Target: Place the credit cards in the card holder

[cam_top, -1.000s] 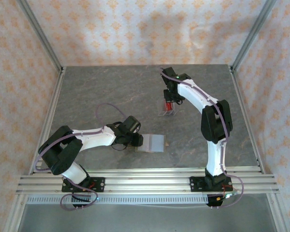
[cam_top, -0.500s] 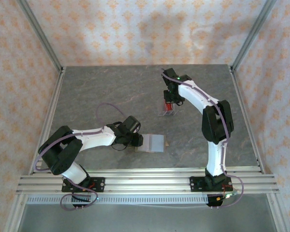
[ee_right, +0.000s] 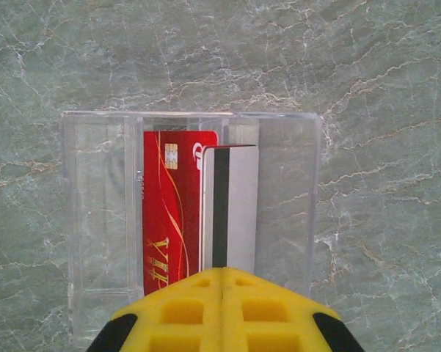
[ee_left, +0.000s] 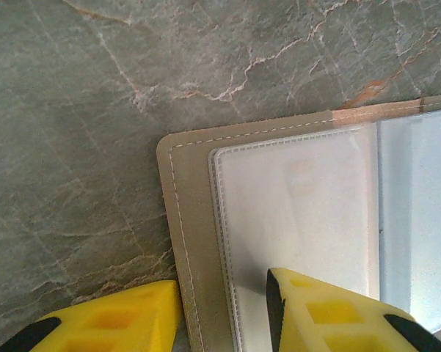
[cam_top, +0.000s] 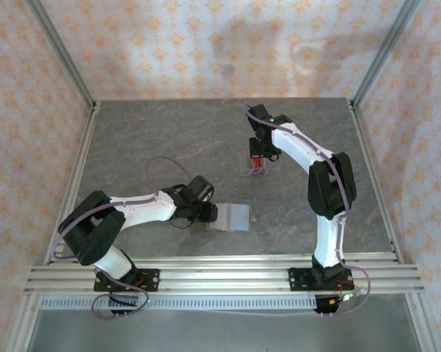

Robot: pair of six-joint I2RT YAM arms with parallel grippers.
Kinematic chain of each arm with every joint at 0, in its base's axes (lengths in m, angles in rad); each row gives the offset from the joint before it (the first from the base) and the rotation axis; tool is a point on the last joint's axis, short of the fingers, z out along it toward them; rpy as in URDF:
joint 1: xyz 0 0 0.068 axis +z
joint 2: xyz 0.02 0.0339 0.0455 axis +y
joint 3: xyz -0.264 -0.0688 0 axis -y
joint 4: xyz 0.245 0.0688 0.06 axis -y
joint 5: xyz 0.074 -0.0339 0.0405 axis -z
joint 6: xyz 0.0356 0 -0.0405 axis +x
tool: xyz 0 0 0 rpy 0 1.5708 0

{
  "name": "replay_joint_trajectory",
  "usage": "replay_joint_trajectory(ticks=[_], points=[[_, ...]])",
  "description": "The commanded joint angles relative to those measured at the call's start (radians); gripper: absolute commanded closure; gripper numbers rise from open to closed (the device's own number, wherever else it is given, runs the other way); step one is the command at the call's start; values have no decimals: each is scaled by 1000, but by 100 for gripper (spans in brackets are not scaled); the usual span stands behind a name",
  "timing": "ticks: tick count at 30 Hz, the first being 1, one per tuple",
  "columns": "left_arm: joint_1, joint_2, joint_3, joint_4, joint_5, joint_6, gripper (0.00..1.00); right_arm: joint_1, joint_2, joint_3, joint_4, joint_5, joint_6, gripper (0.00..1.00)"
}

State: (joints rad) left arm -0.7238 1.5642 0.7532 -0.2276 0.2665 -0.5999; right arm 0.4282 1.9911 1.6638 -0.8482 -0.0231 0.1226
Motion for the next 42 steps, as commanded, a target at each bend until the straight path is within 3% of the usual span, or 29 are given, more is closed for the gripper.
replay_joint_trajectory(ticks=[1, 9, 14, 16, 18, 20, 24, 29, 33, 42], points=[[28, -11, 17, -53, -59, 24, 62, -11, -51, -20, -17, 39, 0, 100], [38, -29, 23, -76, -59, 27, 62, -30, -74, -54, -8, 33, 7, 100], [47, -128, 83, -165, -73, 28, 62, -31, -103, -72, 7, 31, 18, 99], [54, -157, 138, -214, -73, 31, 66, -33, -110, -75, 3, 40, 22, 99], [60, -160, 201, -239, -50, 32, 78, -39, -119, -82, 9, 20, 35, 98], [64, -126, 285, -264, -20, 42, 88, -48, -133, -96, 32, -42, 53, 94], [76, 7, 465, -314, 20, 59, 91, -48, -157, -108, 73, -134, 80, 86], [107, 177, 656, -325, 133, 45, 95, -48, -73, -34, 28, -159, 82, 77], [124, 293, 807, -368, 181, 37, 100, -48, -28, 7, 11, -156, 88, 78], [172, 473, 984, -343, 299, -63, 100, -48, 6, 40, -38, -115, 69, 87]])
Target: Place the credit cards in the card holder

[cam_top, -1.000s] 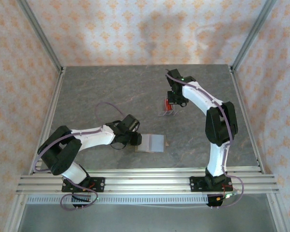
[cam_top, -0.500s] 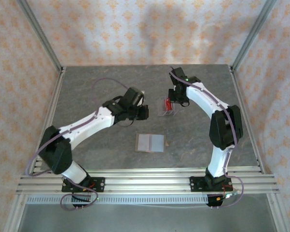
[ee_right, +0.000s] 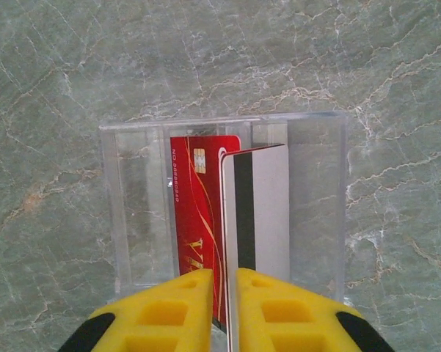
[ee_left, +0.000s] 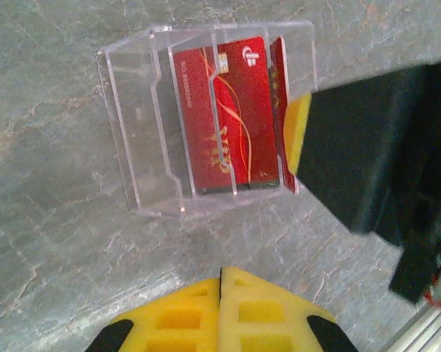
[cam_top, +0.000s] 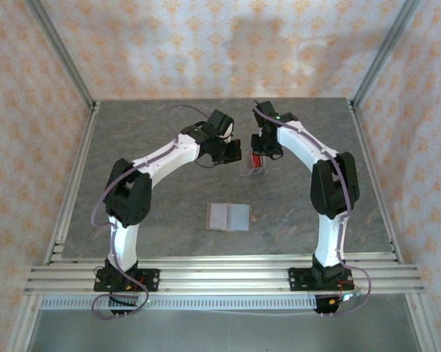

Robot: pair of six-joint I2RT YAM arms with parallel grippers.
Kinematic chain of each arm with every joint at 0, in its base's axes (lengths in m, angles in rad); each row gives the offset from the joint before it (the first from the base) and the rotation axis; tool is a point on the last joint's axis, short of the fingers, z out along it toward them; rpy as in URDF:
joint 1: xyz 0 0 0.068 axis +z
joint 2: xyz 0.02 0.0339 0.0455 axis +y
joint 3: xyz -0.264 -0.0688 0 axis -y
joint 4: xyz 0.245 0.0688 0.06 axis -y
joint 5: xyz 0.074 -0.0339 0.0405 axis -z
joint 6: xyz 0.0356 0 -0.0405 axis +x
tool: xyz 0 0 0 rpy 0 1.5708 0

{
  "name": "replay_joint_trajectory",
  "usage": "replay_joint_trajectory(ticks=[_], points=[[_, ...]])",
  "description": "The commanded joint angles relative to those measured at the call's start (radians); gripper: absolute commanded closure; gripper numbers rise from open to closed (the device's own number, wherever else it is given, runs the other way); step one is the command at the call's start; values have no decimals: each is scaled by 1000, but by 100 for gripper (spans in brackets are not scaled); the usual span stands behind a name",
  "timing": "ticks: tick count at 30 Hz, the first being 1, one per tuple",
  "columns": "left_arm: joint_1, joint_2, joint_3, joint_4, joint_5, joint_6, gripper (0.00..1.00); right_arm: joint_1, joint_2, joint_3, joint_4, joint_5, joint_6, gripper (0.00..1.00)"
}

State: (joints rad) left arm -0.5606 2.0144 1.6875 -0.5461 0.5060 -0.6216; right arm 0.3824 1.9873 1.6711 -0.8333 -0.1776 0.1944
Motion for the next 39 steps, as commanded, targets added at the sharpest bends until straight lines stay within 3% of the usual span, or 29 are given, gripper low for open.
replay_joint_trajectory(ticks=[1, 6, 11, 24, 39], points=[[11, 33, 61, -18, 68, -52, 100, -3, 9, 30, -57, 49, -5, 90], [19, 82, 109, -1, 106, -81, 100, -5, 1, 15, -70, 75, -13, 100], [12, 132, 148, 24, 154, -98, 100, -16, -27, -10, -74, 88, -16, 100], [-2, 227, 263, 8, 192, -118, 100, -126, -121, -119, -22, -13, 15, 100], [-78, 431, 557, -61, 206, -171, 100, -254, -228, -273, 117, -155, 113, 99]])
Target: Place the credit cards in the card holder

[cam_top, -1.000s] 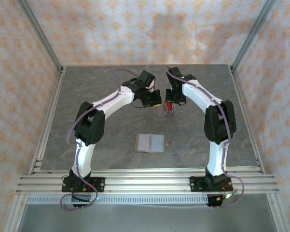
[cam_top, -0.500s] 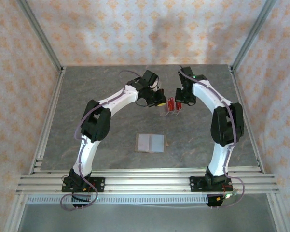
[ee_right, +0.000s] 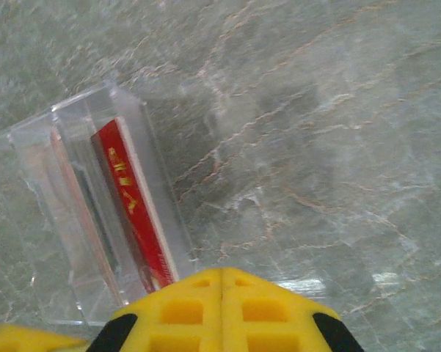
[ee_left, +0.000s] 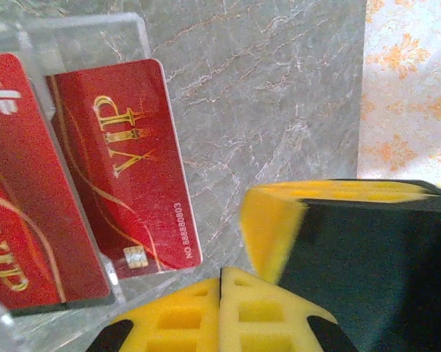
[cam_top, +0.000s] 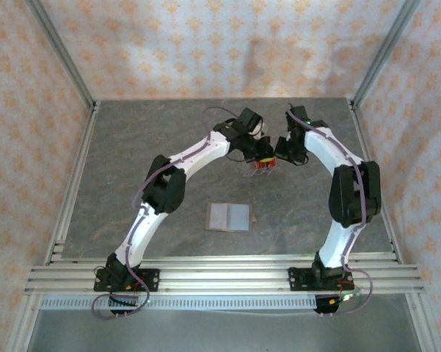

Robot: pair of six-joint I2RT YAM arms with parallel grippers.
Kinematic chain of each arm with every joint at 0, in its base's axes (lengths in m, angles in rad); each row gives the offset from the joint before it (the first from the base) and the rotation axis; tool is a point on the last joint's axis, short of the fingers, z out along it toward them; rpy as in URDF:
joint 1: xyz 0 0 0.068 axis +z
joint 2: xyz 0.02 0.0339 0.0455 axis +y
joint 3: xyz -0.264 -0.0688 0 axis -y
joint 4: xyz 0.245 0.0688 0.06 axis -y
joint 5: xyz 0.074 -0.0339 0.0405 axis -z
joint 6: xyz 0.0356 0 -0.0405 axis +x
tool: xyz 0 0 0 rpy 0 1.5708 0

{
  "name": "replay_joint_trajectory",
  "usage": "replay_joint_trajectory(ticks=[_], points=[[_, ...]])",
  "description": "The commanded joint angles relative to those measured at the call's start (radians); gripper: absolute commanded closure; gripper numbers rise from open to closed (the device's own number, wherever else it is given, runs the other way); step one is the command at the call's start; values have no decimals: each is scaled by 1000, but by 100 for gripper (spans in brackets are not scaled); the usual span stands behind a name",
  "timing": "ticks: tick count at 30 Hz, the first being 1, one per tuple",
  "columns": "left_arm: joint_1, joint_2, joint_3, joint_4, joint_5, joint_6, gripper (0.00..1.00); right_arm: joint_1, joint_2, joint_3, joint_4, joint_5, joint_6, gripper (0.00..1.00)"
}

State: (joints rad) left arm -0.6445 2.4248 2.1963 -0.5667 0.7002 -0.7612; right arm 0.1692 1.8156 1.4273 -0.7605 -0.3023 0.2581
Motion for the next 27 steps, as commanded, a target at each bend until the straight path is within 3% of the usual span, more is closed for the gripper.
replay_joint_trajectory(ticks=[1, 27], points=[[5, 30, 55, -39, 12, -37, 100, -51, -59, -43, 56, -42, 58, 99], [-4, 164, 264, -215, -130, 65, 100, -56, 50, -81, 152, -144, 117, 99]])
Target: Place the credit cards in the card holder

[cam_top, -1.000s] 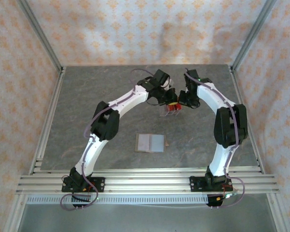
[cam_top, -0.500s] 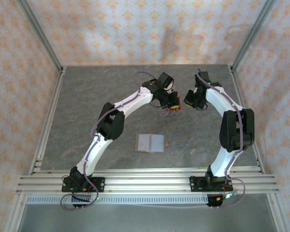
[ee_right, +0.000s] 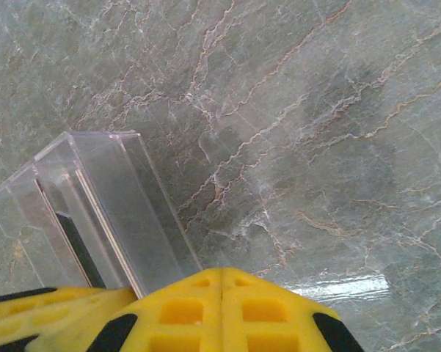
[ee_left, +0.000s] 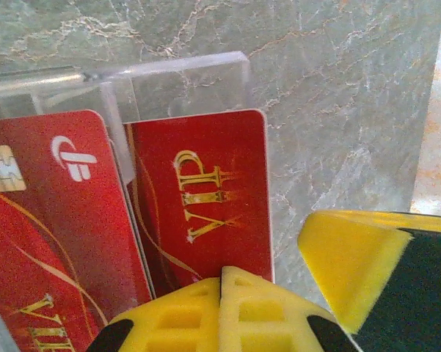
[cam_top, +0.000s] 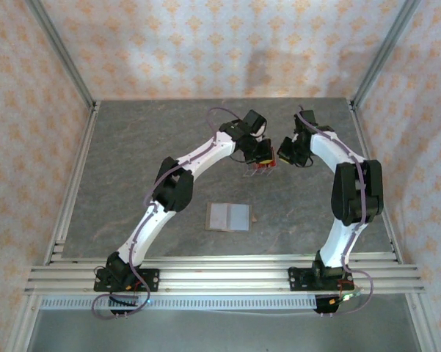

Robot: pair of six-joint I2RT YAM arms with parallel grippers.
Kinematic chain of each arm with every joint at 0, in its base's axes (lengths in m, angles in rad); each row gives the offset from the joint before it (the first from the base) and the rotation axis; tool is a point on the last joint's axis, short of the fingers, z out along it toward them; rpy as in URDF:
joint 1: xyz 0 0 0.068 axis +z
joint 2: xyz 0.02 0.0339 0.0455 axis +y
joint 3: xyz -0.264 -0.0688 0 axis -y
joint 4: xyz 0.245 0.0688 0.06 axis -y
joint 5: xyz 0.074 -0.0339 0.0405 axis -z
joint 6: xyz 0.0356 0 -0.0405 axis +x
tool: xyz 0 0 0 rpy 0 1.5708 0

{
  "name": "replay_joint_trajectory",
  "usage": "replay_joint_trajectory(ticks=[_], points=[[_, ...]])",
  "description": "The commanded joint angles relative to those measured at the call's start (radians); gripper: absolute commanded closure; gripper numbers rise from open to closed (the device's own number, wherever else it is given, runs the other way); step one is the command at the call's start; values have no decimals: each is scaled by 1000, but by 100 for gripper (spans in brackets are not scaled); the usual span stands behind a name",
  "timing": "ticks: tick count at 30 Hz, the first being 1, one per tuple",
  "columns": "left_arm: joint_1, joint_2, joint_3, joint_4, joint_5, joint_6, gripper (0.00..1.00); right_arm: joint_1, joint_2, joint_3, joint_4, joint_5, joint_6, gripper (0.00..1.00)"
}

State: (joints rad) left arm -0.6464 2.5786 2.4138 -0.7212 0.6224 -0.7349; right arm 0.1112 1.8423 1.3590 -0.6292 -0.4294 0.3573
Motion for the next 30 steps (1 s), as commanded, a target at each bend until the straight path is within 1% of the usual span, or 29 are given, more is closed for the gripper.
replay_joint_trajectory(ticks=[1, 13, 22, 25, 30], points=[[-3, 13, 48, -62, -56, 42, 100, 2, 27, -15, 24, -23, 20, 99], [-21, 68, 104, -83, -67, 60, 100, 2, 36, -29, 52, -74, 39, 99], [-27, 71, 105, -94, -69, 58, 100, 5, 56, -53, 106, -164, 71, 99], [-26, 61, 96, -112, -86, 67, 100, 11, 52, -68, 127, -184, 82, 99], [-24, 13, 25, -105, -114, 74, 100, 27, 46, -96, 152, -209, 96, 99]])
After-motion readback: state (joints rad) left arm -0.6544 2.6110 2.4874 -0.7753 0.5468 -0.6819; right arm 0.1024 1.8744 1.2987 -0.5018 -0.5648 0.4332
